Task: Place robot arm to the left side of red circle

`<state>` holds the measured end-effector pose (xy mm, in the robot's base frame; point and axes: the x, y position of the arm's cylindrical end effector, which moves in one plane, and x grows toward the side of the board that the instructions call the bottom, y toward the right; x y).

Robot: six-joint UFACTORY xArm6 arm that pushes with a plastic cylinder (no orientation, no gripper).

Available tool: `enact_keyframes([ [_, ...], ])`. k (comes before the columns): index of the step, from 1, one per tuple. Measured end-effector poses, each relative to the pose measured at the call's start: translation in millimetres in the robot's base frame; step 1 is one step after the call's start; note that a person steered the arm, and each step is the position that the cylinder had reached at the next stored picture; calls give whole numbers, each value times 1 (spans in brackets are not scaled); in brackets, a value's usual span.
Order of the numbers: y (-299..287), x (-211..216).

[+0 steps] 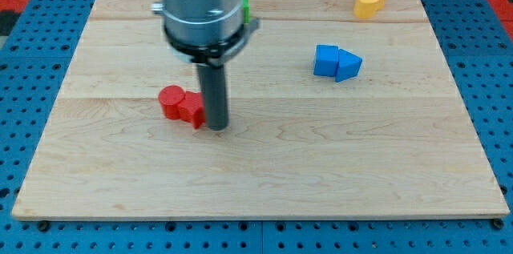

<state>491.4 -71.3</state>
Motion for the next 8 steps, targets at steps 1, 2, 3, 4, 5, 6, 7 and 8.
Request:
enact_keyframes([
  [1,-26,-22],
  [2,-38,-53],
  [3,-31,-46],
  [4,-61,-18],
  [5,-169,-17],
  [6,-207,-19],
  [7,-191,-28],
  [8,-145,-35],
])
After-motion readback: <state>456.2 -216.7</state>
